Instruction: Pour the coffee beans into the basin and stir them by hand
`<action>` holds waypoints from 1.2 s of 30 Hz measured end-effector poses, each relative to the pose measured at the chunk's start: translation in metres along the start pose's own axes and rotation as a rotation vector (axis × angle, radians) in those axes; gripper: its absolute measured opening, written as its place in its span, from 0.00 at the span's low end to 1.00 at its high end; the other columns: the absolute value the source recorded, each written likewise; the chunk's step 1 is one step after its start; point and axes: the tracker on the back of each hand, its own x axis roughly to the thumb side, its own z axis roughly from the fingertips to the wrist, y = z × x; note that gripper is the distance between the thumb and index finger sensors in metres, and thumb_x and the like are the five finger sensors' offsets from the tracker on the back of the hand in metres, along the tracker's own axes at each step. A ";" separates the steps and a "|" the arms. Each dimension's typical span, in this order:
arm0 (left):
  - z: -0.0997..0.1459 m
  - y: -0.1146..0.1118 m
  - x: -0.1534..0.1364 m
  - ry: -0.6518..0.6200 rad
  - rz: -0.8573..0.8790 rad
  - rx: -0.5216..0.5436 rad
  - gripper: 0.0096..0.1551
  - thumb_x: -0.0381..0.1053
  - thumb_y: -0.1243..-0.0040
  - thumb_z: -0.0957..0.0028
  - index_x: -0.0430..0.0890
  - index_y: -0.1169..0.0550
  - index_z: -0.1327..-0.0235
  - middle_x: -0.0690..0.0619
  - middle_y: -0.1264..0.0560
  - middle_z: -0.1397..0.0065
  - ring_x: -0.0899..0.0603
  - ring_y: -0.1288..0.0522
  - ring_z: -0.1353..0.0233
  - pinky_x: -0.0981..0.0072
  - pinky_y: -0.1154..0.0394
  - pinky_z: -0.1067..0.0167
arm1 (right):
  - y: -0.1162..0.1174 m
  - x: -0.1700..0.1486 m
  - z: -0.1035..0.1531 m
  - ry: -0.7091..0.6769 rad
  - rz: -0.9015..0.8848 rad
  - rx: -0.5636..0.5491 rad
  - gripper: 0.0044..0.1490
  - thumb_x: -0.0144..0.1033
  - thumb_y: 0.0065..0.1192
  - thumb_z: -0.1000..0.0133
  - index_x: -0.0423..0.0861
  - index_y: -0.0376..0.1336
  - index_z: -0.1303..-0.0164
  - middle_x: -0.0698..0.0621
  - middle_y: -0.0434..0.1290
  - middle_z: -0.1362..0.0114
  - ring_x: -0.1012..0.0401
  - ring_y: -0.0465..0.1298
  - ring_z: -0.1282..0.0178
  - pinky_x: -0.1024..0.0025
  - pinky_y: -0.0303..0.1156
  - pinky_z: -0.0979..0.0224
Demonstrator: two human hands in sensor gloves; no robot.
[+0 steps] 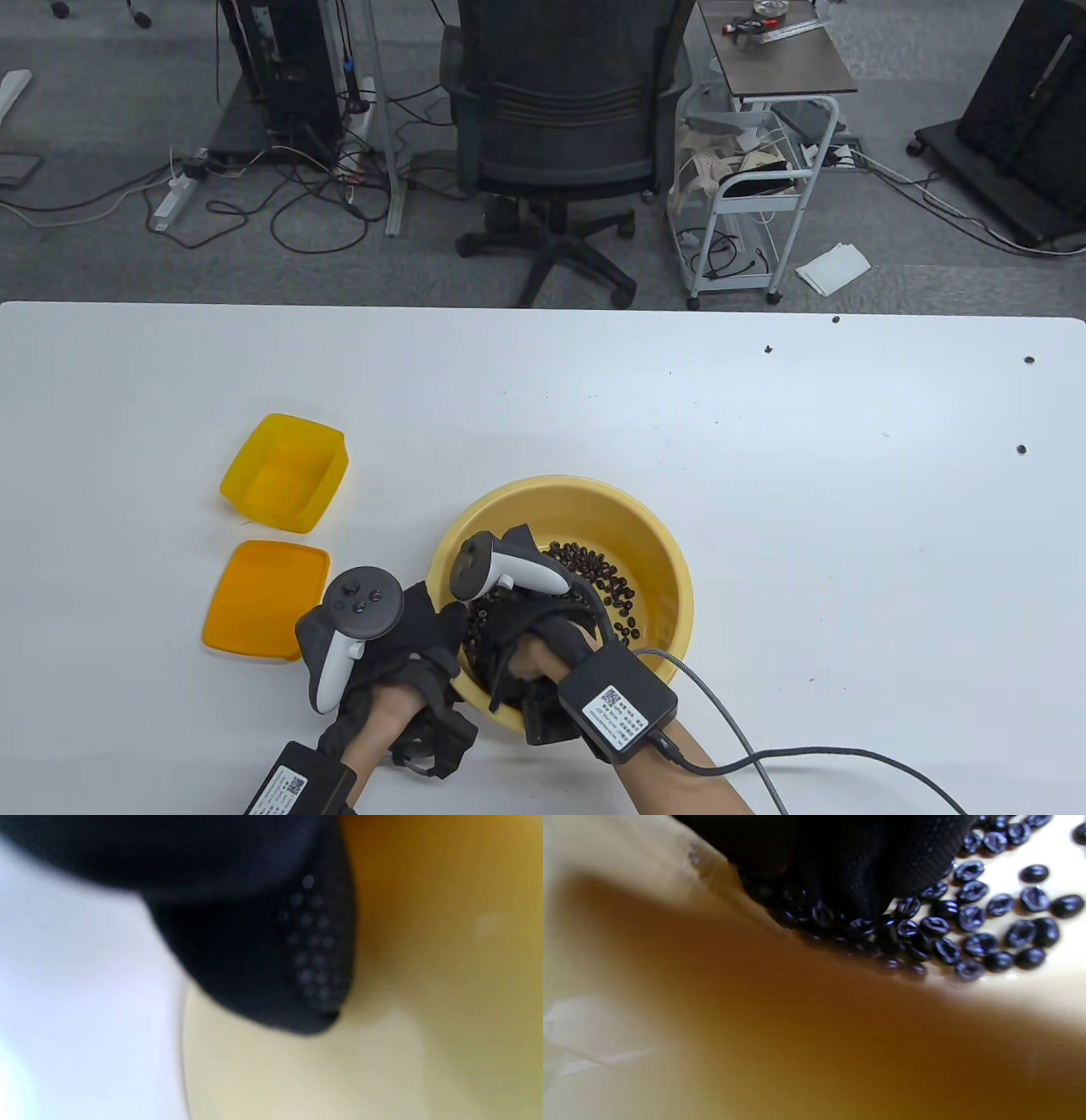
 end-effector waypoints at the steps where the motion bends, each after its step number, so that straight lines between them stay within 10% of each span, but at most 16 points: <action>1: 0.000 0.000 0.000 -0.001 -0.003 0.000 0.38 0.55 0.43 0.48 0.29 0.38 0.39 0.36 0.16 0.64 0.53 0.08 0.82 0.78 0.11 0.95 | -0.003 0.001 -0.002 0.000 -0.017 -0.008 0.29 0.34 0.60 0.50 0.43 0.63 0.37 0.42 0.69 0.33 0.48 0.75 0.35 0.55 0.72 0.32; 22: -0.001 0.000 0.000 -0.006 -0.007 -0.007 0.38 0.55 0.43 0.48 0.29 0.38 0.40 0.38 0.16 0.63 0.54 0.08 0.81 0.78 0.11 0.94 | -0.061 -0.008 -0.027 0.246 0.194 -0.505 0.27 0.35 0.60 0.51 0.47 0.66 0.41 0.46 0.70 0.32 0.48 0.75 0.34 0.56 0.72 0.31; 36: 0.000 0.000 0.000 0.007 -0.004 0.001 0.37 0.55 0.43 0.48 0.30 0.37 0.39 0.36 0.16 0.63 0.53 0.08 0.82 0.78 0.10 0.94 | -0.065 -0.057 -0.018 0.462 0.227 -0.402 0.27 0.36 0.60 0.52 0.45 0.66 0.41 0.44 0.71 0.34 0.49 0.78 0.37 0.58 0.75 0.35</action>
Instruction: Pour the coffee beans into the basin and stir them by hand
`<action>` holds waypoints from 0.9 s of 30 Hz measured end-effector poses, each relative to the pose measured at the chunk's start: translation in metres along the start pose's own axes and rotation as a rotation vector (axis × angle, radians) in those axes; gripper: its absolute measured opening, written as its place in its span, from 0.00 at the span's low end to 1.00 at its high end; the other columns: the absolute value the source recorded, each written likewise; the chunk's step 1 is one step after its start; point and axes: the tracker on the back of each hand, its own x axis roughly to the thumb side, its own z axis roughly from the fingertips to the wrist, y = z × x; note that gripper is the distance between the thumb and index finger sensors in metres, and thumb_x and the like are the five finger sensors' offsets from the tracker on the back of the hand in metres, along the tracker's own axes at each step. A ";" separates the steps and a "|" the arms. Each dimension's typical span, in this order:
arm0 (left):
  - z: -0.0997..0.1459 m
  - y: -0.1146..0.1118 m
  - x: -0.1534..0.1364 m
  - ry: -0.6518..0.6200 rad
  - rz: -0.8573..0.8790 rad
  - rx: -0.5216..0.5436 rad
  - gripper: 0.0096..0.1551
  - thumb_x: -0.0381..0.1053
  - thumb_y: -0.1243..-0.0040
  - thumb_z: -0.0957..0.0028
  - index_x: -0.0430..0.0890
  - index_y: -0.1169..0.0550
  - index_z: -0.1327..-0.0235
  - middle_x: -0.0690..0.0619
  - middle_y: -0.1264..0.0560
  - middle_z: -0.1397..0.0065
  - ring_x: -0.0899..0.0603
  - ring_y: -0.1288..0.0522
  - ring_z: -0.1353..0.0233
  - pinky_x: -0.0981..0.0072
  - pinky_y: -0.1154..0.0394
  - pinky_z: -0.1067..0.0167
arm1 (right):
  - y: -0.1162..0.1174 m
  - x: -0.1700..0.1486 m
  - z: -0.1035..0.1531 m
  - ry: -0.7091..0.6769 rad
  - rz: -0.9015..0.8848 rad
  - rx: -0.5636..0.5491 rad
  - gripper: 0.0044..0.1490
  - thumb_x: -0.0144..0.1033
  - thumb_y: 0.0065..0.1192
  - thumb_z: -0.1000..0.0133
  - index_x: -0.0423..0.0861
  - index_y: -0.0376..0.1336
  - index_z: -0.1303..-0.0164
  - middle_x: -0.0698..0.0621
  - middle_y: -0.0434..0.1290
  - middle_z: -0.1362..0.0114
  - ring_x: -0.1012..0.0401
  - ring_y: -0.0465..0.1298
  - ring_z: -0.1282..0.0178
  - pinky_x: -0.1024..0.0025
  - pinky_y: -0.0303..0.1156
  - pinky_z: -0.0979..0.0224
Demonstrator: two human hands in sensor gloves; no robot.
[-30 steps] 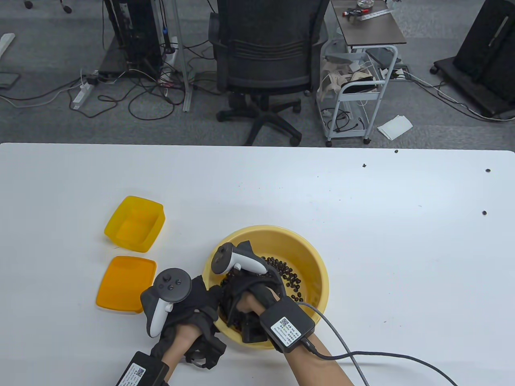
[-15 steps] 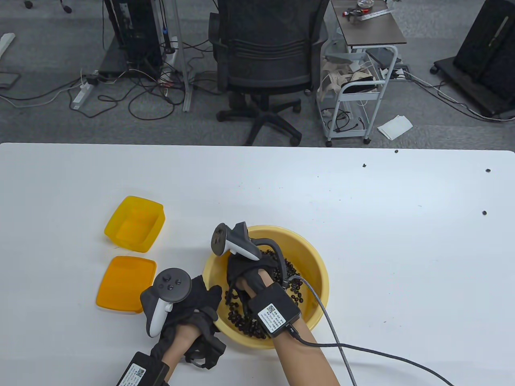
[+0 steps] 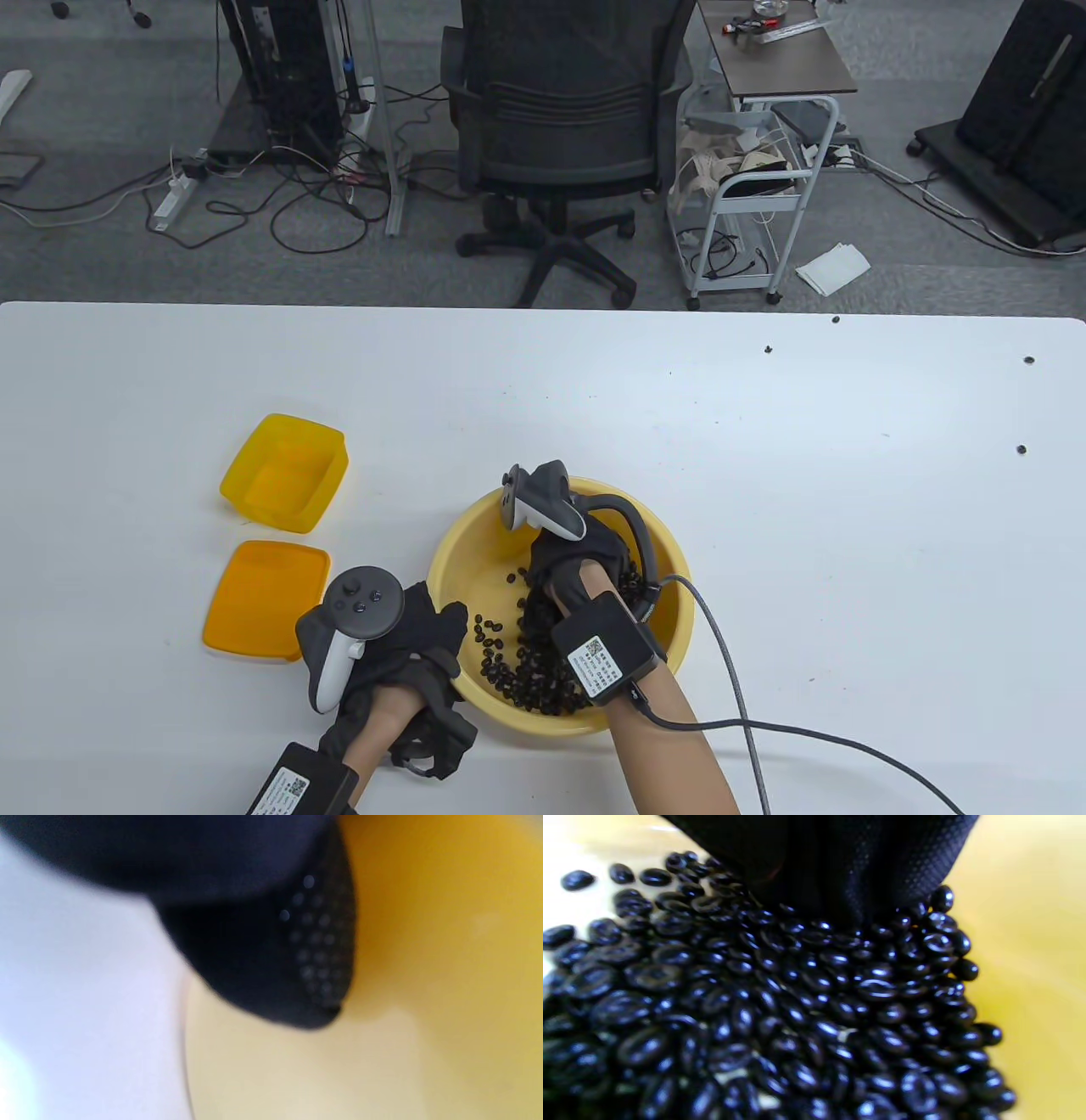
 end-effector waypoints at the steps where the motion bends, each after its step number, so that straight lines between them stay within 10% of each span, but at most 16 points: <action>1: 0.000 0.000 0.000 0.000 0.001 0.001 0.37 0.55 0.43 0.48 0.30 0.37 0.39 0.38 0.16 0.63 0.54 0.08 0.82 0.78 0.10 0.94 | 0.001 -0.002 0.000 0.003 -0.002 0.015 0.27 0.36 0.60 0.51 0.45 0.66 0.41 0.44 0.71 0.34 0.50 0.78 0.37 0.58 0.76 0.35; 16: 0.001 -0.001 0.000 0.012 -0.007 0.027 0.37 0.55 0.44 0.48 0.30 0.37 0.39 0.37 0.16 0.64 0.54 0.08 0.82 0.78 0.11 0.95 | 0.036 -0.029 0.027 -0.176 -0.115 0.415 0.27 0.37 0.61 0.52 0.44 0.66 0.42 0.43 0.73 0.36 0.49 0.79 0.40 0.58 0.77 0.38; 27: 0.001 -0.001 0.000 0.013 -0.009 0.029 0.37 0.55 0.44 0.48 0.30 0.37 0.39 0.37 0.16 0.64 0.54 0.08 0.82 0.78 0.11 0.95 | 0.052 -0.001 0.067 -0.406 -0.152 0.444 0.28 0.38 0.60 0.51 0.47 0.65 0.40 0.45 0.71 0.35 0.51 0.77 0.38 0.59 0.75 0.35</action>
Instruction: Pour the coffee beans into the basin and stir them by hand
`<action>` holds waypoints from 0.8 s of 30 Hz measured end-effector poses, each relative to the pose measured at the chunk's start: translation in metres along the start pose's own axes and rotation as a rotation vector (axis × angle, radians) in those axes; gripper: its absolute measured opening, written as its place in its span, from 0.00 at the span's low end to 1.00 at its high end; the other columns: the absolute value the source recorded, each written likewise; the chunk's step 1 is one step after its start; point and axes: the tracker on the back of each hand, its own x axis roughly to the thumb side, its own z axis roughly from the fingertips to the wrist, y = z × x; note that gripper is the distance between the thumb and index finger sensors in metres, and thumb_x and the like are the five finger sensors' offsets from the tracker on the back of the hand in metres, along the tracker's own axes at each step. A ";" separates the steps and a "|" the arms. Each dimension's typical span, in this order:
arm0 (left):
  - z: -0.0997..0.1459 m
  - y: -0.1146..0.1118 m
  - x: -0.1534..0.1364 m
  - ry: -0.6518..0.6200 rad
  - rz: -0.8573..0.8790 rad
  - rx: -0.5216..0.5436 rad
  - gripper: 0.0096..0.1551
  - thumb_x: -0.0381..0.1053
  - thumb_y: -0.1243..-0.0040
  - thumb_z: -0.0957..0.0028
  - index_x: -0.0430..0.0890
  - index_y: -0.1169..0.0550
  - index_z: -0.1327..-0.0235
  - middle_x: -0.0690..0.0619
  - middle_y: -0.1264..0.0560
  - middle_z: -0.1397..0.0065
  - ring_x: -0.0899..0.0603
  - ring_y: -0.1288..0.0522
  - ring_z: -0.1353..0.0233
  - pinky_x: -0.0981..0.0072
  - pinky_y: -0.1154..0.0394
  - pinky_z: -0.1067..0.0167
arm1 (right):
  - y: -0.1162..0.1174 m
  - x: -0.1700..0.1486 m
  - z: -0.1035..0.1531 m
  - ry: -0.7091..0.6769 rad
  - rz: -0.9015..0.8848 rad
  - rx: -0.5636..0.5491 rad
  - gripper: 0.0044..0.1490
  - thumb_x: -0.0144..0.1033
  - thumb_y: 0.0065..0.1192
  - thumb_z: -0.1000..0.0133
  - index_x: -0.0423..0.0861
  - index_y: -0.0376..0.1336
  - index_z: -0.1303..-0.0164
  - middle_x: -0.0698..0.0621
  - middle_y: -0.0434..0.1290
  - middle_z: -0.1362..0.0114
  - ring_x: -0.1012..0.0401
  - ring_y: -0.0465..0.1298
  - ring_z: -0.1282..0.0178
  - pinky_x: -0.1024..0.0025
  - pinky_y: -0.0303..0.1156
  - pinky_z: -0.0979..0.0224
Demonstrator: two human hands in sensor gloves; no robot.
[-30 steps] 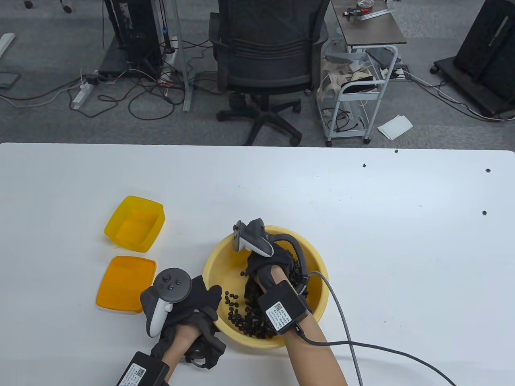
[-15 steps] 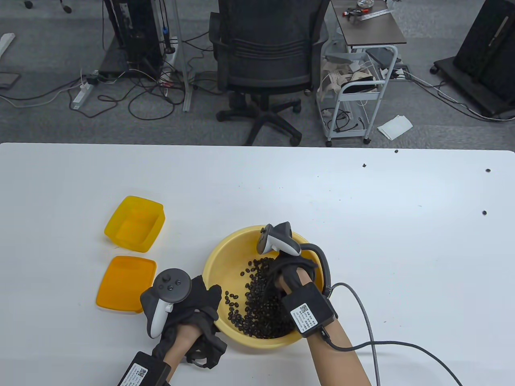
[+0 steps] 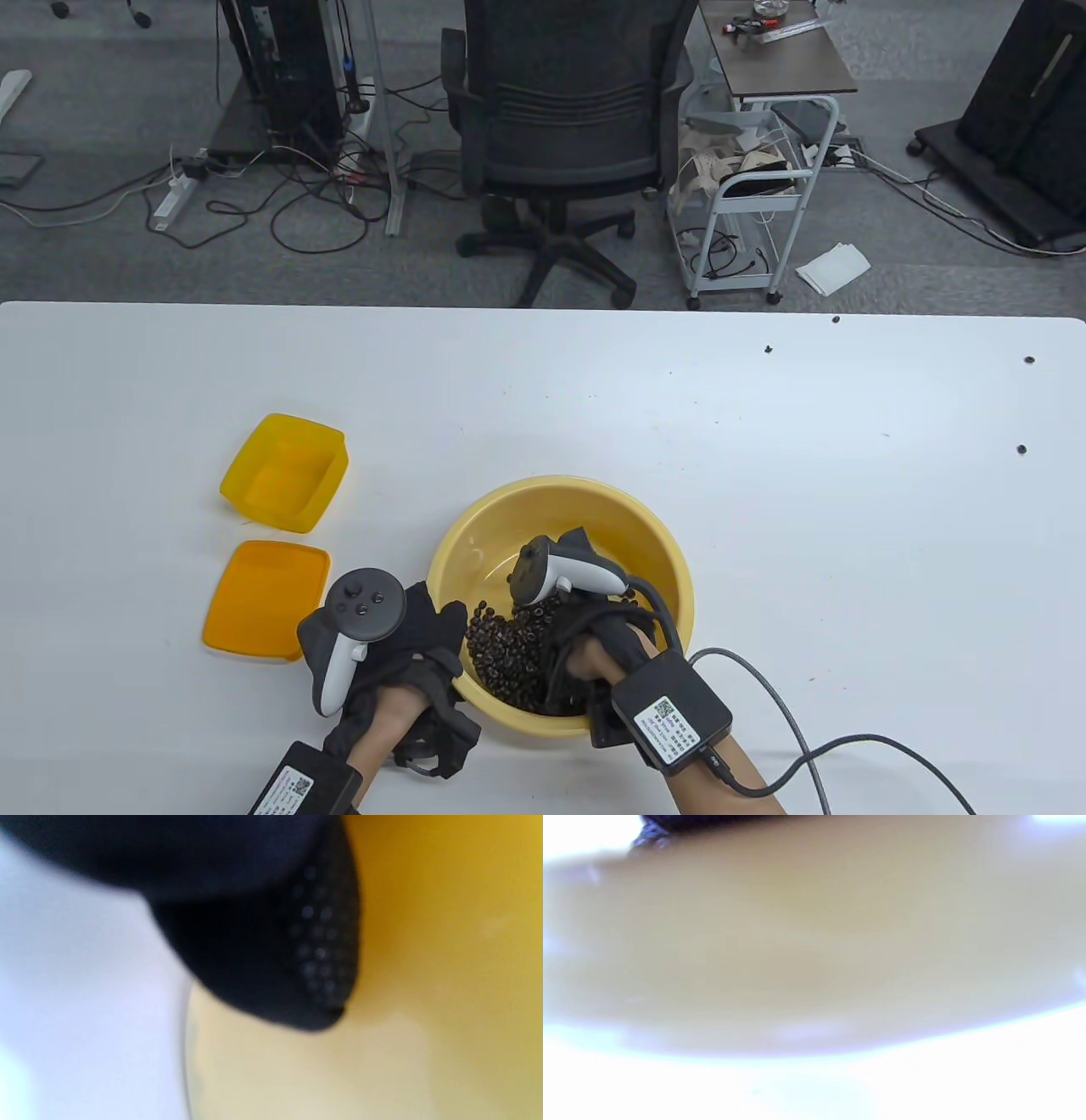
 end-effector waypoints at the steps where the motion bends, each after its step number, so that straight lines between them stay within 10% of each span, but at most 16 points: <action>1: 0.000 0.000 0.000 0.000 -0.001 -0.001 0.37 0.55 0.44 0.48 0.30 0.37 0.39 0.37 0.16 0.64 0.54 0.08 0.82 0.78 0.11 0.94 | 0.001 0.003 0.000 -0.018 -0.004 -0.006 0.28 0.38 0.60 0.51 0.47 0.65 0.40 0.45 0.71 0.35 0.51 0.77 0.38 0.59 0.75 0.35; 24: -0.001 0.001 -0.001 -0.009 -0.018 -0.039 0.38 0.56 0.46 0.47 0.31 0.39 0.38 0.38 0.16 0.61 0.53 0.08 0.79 0.76 0.11 0.92 | -0.044 0.060 -0.033 -0.016 -0.028 -0.229 0.28 0.37 0.60 0.50 0.46 0.63 0.38 0.45 0.70 0.33 0.51 0.76 0.37 0.58 0.73 0.34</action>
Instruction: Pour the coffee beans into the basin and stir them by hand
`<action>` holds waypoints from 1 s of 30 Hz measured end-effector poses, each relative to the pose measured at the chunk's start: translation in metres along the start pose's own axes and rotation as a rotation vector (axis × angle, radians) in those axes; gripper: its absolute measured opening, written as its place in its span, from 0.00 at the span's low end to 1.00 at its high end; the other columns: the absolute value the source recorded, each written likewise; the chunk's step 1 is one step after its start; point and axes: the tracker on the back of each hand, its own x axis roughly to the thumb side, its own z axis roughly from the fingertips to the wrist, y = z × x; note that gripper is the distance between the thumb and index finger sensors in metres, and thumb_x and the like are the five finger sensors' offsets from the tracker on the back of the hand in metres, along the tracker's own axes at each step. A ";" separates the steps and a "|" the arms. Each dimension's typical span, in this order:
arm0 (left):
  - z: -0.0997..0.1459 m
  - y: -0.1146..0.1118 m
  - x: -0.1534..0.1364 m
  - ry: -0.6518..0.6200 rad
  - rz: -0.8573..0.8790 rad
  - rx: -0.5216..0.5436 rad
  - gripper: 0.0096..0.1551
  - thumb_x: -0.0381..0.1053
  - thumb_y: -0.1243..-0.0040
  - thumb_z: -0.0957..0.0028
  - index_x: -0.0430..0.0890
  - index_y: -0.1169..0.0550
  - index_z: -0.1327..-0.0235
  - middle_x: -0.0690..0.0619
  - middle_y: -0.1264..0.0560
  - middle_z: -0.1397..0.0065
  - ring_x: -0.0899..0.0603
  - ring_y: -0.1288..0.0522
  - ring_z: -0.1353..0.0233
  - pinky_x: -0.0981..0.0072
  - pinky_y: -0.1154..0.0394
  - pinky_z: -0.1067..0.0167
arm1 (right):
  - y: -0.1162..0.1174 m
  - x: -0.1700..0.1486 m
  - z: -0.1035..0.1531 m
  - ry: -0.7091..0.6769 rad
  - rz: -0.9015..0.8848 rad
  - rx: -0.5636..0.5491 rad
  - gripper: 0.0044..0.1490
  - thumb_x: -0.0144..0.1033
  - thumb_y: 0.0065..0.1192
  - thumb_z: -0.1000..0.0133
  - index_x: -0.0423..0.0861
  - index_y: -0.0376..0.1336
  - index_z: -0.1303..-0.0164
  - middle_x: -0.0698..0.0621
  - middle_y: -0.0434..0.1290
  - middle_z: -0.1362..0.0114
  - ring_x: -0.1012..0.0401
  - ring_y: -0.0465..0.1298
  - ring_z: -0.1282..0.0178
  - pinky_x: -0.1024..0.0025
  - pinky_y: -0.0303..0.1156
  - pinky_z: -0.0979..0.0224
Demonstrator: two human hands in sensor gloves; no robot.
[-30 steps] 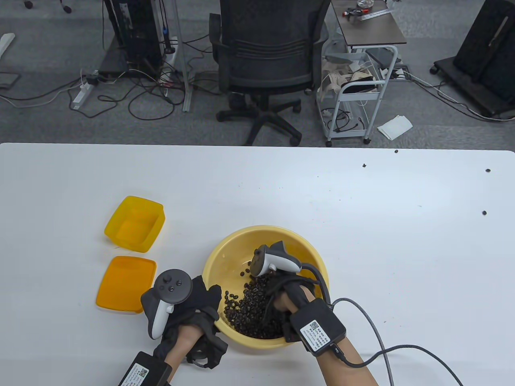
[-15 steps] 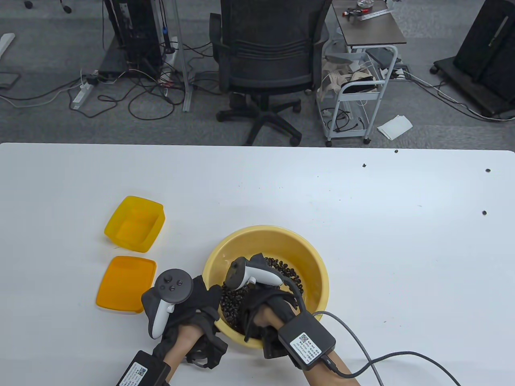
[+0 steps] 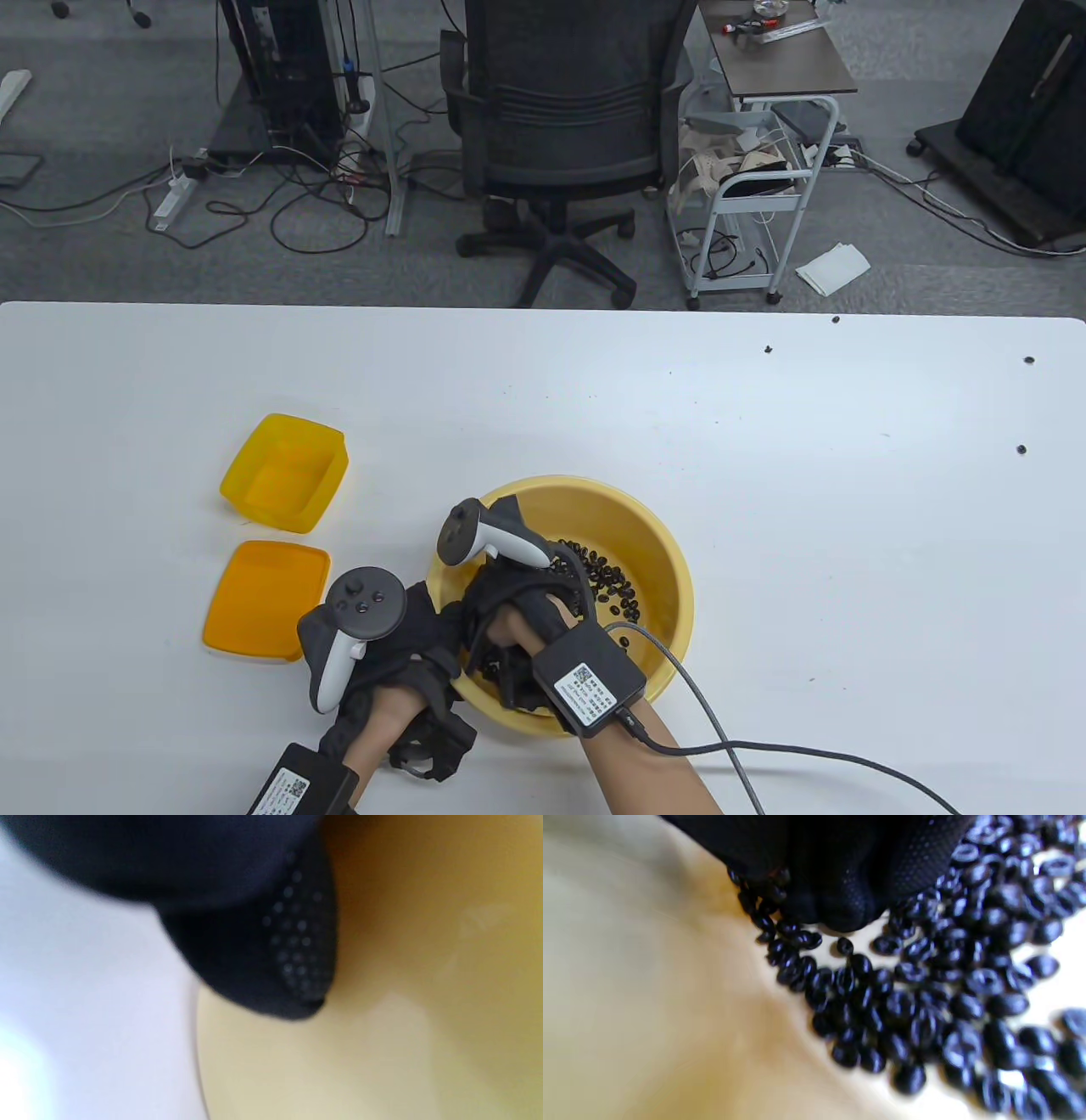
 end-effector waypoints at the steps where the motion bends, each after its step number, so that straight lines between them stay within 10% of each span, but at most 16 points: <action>1: 0.000 0.000 0.000 0.001 -0.002 -0.002 0.38 0.56 0.46 0.47 0.31 0.39 0.38 0.38 0.16 0.60 0.53 0.08 0.79 0.77 0.11 0.92 | -0.002 0.000 -0.002 0.006 0.010 -0.026 0.28 0.36 0.60 0.50 0.45 0.64 0.39 0.45 0.70 0.33 0.50 0.76 0.36 0.58 0.73 0.33; 14: 0.000 0.000 0.001 0.002 0.000 -0.007 0.38 0.57 0.45 0.47 0.31 0.39 0.38 0.37 0.16 0.60 0.53 0.09 0.79 0.77 0.11 0.92 | -0.025 -0.036 -0.015 0.232 0.241 -0.397 0.26 0.36 0.60 0.51 0.50 0.66 0.42 0.49 0.70 0.33 0.49 0.75 0.34 0.56 0.72 0.31; 30: 0.002 0.001 0.001 0.015 0.007 0.035 0.38 0.56 0.44 0.47 0.31 0.38 0.38 0.38 0.15 0.62 0.54 0.08 0.82 0.80 0.11 0.95 | -0.017 -0.088 0.010 0.341 0.219 -0.011 0.29 0.37 0.61 0.52 0.45 0.65 0.39 0.45 0.69 0.32 0.49 0.77 0.36 0.58 0.75 0.34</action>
